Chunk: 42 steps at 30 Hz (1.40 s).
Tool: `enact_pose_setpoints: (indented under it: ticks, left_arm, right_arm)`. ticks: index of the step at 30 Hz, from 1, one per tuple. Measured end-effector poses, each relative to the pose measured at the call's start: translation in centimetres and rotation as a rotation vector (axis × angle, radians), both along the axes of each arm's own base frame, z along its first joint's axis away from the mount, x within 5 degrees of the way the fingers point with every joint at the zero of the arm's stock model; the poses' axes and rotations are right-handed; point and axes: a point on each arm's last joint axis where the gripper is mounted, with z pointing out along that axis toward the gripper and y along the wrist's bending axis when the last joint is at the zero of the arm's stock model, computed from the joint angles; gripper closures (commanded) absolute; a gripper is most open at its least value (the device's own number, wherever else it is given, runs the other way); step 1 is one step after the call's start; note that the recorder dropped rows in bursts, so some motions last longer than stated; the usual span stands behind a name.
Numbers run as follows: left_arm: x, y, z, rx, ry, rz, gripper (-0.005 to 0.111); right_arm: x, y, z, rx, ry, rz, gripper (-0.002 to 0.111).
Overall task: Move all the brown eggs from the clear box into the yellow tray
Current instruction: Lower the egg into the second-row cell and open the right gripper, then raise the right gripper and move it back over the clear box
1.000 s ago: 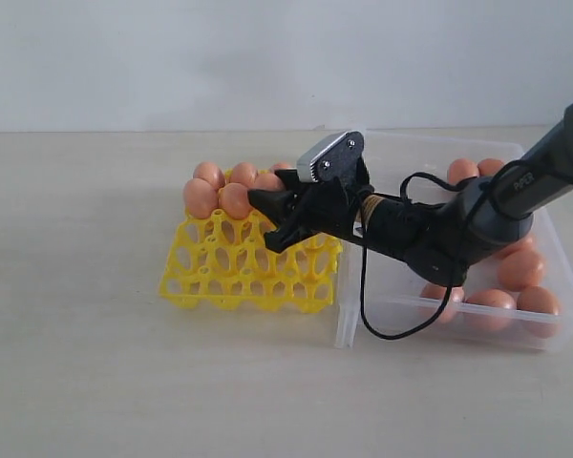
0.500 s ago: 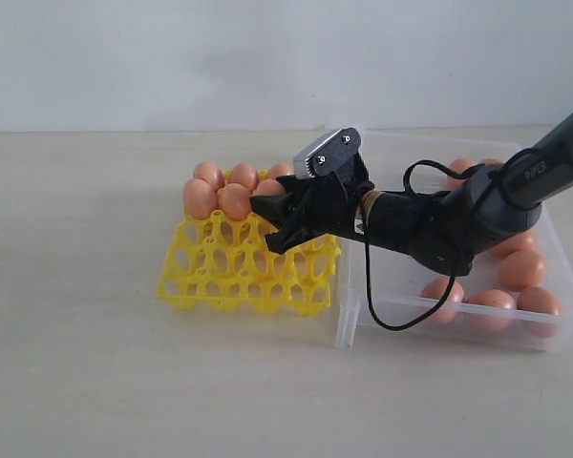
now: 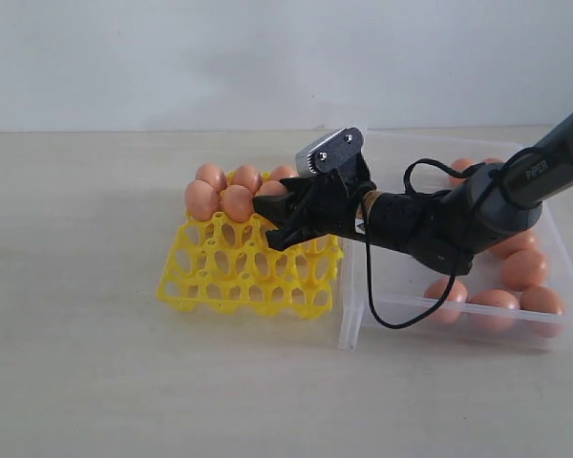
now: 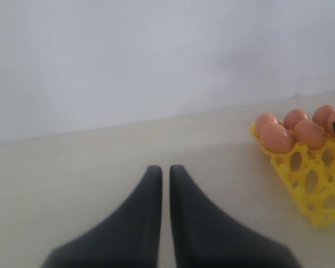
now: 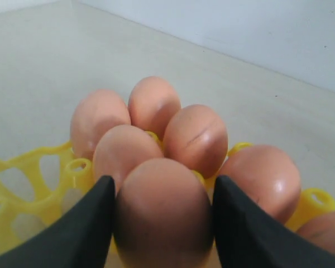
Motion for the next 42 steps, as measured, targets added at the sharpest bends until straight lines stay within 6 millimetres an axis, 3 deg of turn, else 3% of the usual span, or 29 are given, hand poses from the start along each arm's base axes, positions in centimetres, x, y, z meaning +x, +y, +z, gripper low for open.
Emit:
enact_pose_setpoints:
  ticks: [2,5,7,10,12,25,30,36,39,42]
  left_arm:
    - [0.0,0.0,0.0,0.000,0.000,0.000,0.103]
    - [0.0,0.0,0.0,0.000,0.000,0.000,0.103]
    - [0.0,0.0,0.0,0.000,0.000,0.000,0.103]
    - [0.0,0.0,0.0,0.000,0.000,0.000,0.103]
    - [0.0,0.0,0.0,0.000,0.000,0.000,0.103]
    - [0.0,0.0,0.0,0.000,0.000,0.000,0.103]
    - [0.0,0.0,0.0,0.000,0.000,0.000,0.103]
    - [0.0,0.0,0.0,0.000,0.000,0.000,0.103]
    - [0.0,0.0,0.0,0.000,0.000,0.000,0.103]
    - [0.0,0.0,0.0,0.000,0.000,0.000,0.103]
  right_arm:
    - [0.0,0.0,0.0,0.001,0.002,0.001,0.107]
    - [0.0,0.0,0.0,0.001,0.003,0.002,0.095]
    - [0.0,0.0,-0.1,-0.004,0.006,0.000,0.077]
    - [0.0,0.0,-0.2,-0.021,0.007,0.001,0.042]
    - [0.0,-0.1,-0.2,-0.029,0.008,-0.001,0.031]
    - [0.2,0.0,0.7,0.030,-0.046,-0.015,0.031]
    - [0.3,0.1,3.3,0.070,-0.106,-0.012,0.031]
    - [0.1,-0.3,8.0,0.032,-0.169,-0.036,0.031]
    - [0.3,-1.7,9.8,-0.092,-0.080,-0.176,0.031]
    - [0.7,-4.5,10.8,-0.253,0.149,-0.408,0.031]
